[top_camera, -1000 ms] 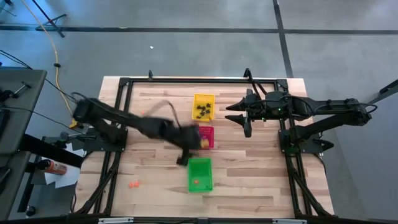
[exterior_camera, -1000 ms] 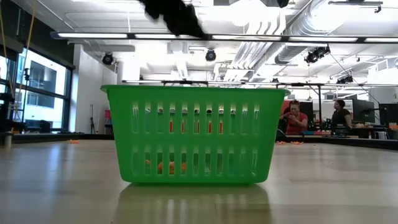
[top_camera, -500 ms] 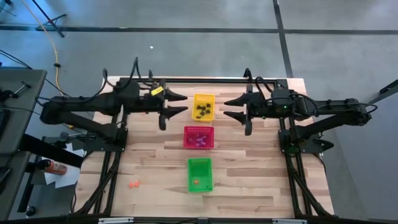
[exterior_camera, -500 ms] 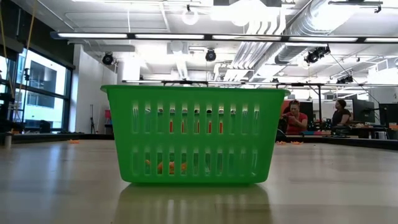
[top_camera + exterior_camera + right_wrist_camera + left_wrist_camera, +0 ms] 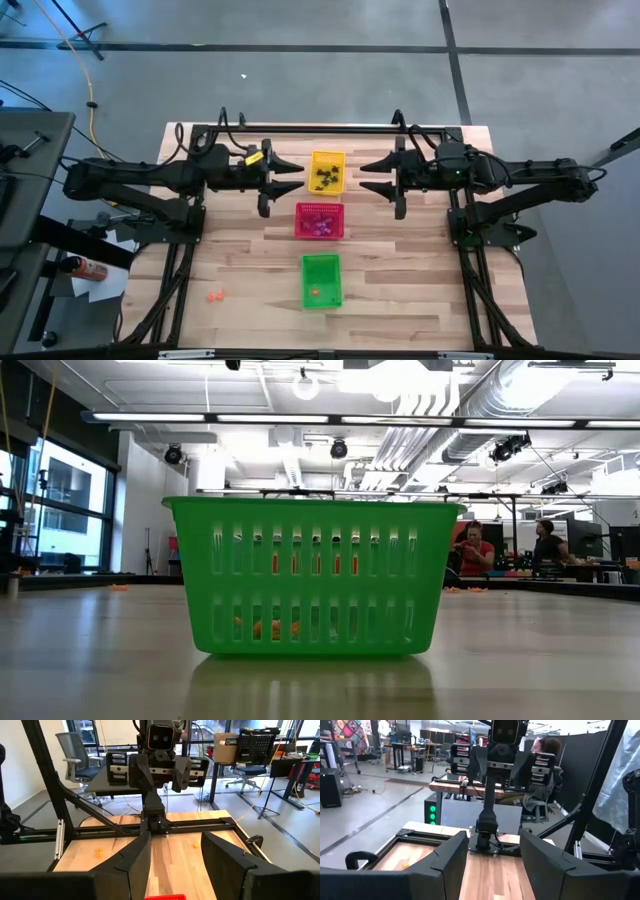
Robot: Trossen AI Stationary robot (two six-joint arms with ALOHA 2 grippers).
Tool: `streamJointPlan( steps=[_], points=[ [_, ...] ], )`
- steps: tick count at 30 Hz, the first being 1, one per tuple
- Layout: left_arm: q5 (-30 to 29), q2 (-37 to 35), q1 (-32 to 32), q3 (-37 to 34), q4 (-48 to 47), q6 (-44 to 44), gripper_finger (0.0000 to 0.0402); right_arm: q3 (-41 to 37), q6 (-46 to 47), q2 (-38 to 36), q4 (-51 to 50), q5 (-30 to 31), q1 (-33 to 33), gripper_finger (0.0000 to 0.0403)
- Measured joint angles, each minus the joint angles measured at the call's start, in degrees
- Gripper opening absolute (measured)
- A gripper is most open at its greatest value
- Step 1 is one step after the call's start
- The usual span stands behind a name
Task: Sort Halloween decoration
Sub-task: Put the orange spider toy into the green bin
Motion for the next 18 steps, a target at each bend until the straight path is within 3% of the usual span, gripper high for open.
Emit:
streamJointPlan(
  steps=[15,18],
  points=[
    [-0.3,-0.4,0.0,0.0,0.0,-0.2,0.0170,0.0,-0.1,0.0,0.0,0.1,0.0,0.0169],
    [-0.3,-0.4,0.0,0.0,0.1,-0.2,0.0170,0.0,3.5,0.0,-1.5,3.3,0.0,0.0169]
  ],
)
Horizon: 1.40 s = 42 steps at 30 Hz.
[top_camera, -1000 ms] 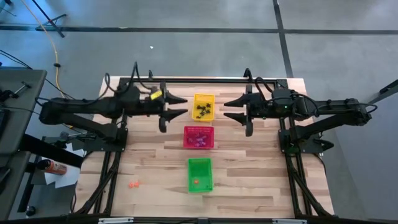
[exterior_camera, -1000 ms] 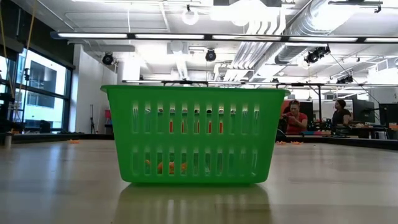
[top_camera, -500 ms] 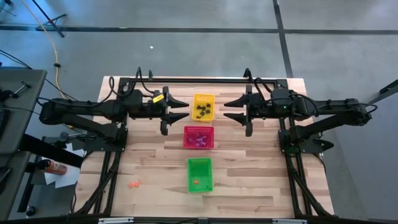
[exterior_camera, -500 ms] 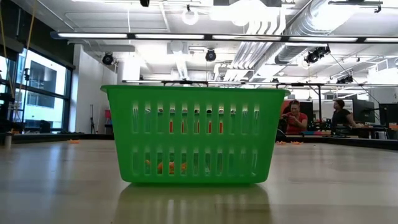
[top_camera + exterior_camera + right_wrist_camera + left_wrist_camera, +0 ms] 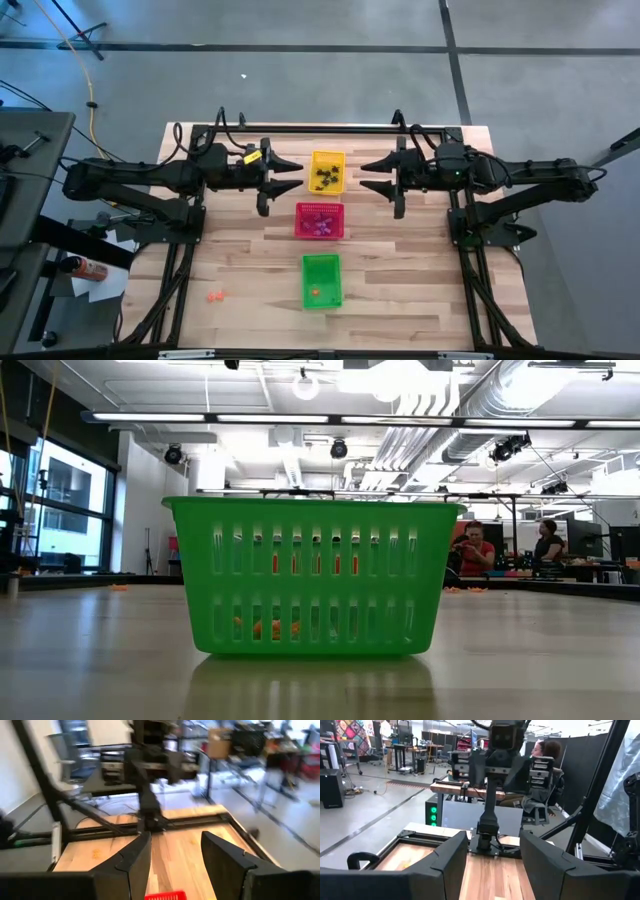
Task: Sort Halloween decoration
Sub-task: Put the orange spider toy into the green bin
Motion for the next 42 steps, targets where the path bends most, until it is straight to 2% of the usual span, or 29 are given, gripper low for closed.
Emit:
streamJointPlan(
  steps=[3,6,8,9,11,15,20,24,31,42],
  points=[
    [-0.1,0.0,0.0,0.0,0.0,0.0,0.0170,0.0,7.2,0.2,-6.8,9.4,-0.3,0.0169],
    [-0.2,0.0,0.0,0.0,-0.1,-0.2,0.0170,-0.2,15.2,1.6,-18.3,17.7,-2.3,0.0169],
    [-0.2,0.0,0.0,0.0,0.0,-1.3,0.0170,-0.3,23.6,2.9,-23.8,22.7,-6.0,0.0169],
    [-0.2,0.0,0.0,0.0,0.0,-1.9,0.0170,-0.3,27.5,3.6,-25.9,23.0,-9.3,0.0169],
    [-0.3,0.0,0.0,0.0,0.1,-2.6,0.0170,0.8,29.7,5.5,-28.5,17.0,-17.8,0.0169],
    [-0.4,0.0,0.0,0.0,0.1,-3.1,0.0170,2.2,26.8,11.2,-30.3,3.4,-32.1,0.0169],
    [-0.4,0.0,0.0,0.0,0.1,-5.9,0.0170,2.1,26.4,21.1,-37.0,-1.4,-41.9,0.0169],
    [-0.4,0.0,0.0,0.0,0.1,-6.2,0.0170,2.1,25.0,28.3,-37.9,-5.1,-44.4,0.0169],
    [-0.4,0.0,0.0,0.0,0.2,-6.6,0.0170,2.1,23.4,38.4,-37.4,-5.0,-44.4,0.0169],
    [-0.4,0.0,-0.2,0.0,0.1,-9.2,0.0170,2.1,23.6,44.8,-34.0,-2.6,-44.4,0.0169]
  ],
)
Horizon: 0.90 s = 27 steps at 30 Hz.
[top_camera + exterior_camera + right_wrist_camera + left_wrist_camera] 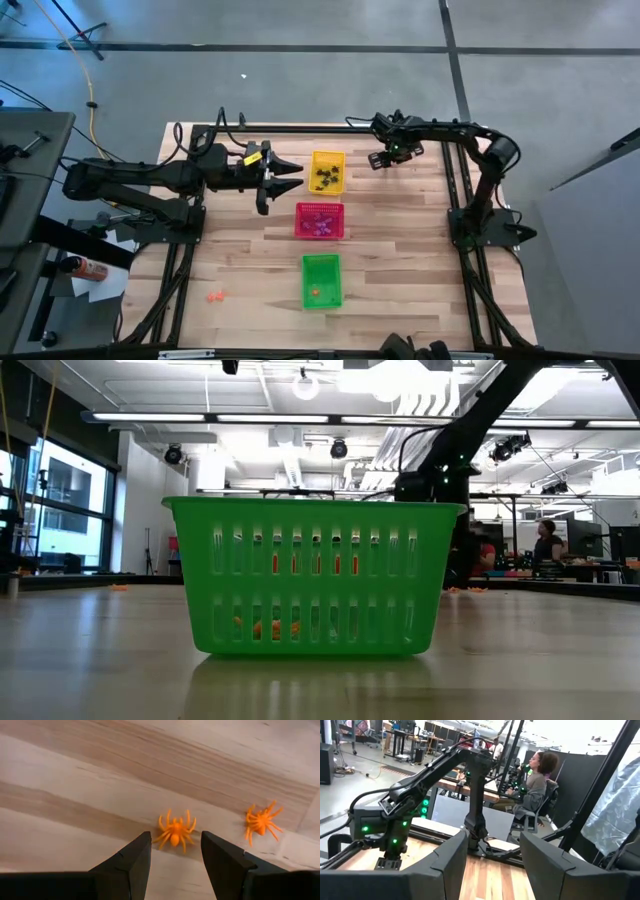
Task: Sort Halloween decoration
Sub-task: Put the orange spider toy into the green bin
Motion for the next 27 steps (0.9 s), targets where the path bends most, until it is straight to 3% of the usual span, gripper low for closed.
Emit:
streamJointPlan(
  steps=[8,17,22,27],
  points=[
    [0.0,0.0,0.0,0.0,-0.1,-0.2,0.0170,0.3,-0.2,1.8,0.5,1.5,0.3,0.0155],
    [0.3,0.0,0.0,0.0,-0.2,-1.5,0.0170,0.2,-4.5,1.6,1.1,2.4,1.9,0.0011],
    [0.3,-2.2,0.0,0.0,-0.4,-1.5,0.0170,-0.2,-7.9,-0.4,-0.3,5.8,3.8,0.0016],
    [0.3,-5.2,0.0,0.0,-0.6,0.9,0.0170,-1.2,-12.1,-7.5,1.6,5.8,5.9,0.0004]
  ],
)
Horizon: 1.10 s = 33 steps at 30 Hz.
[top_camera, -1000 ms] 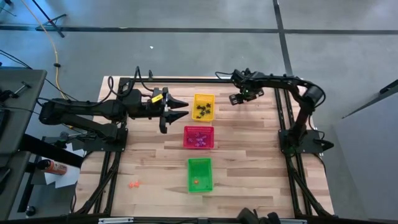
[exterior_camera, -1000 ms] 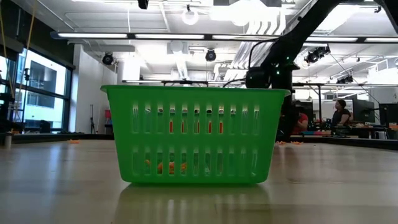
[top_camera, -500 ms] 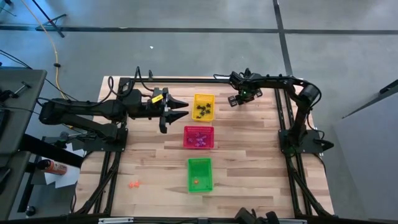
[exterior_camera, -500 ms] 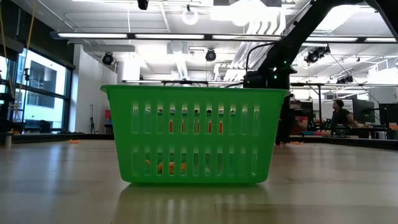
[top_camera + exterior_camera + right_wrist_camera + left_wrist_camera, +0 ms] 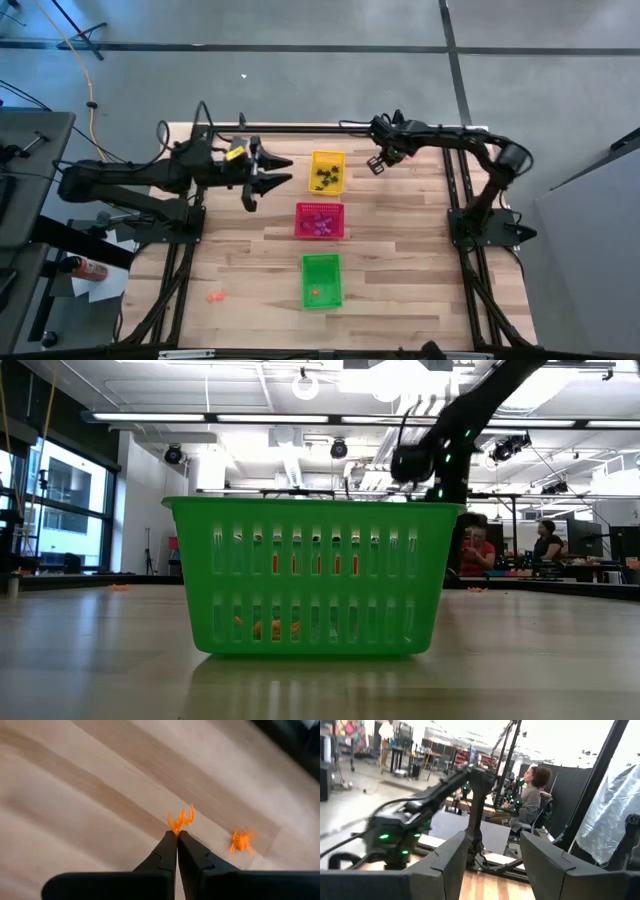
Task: Sort Halloween decoration
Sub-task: Put the orange spider toy into the green bin
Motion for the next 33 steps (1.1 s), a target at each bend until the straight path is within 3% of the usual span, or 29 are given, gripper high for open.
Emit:
streamJointPlan(
  steps=[7,14,19,25,33],
  points=[
    [0.0,-1.2,0.0,0.0,-1.2,0.4,0.0170,-7.7,-1.1,-18.7,7.9,-3.7,6.5,0.0002],
    [0.0,-0.4,0.0,0.0,-2.5,1.2,0.0170,-22.1,9.4,-39.9,23.1,-5.4,19.8,0.0001],
    [-0.1,-0.3,0.0,0.0,-2.6,2.1,0.0170,-29.9,13.1,-49.0,37.9,-3.3,29.6,0.0000],
    [-0.3,-0.3,0.0,0.0,-2.5,3.2,0.0170,-26.0,3.7,-48.0,49.5,-0.8,36.2,0.0000],
    [-0.3,-0.3,0.0,0.0,-2.4,3.2,0.0170,-11.3,-8.5,-37.6,49.6,-3.1,38.9,0.0000]
  ],
)
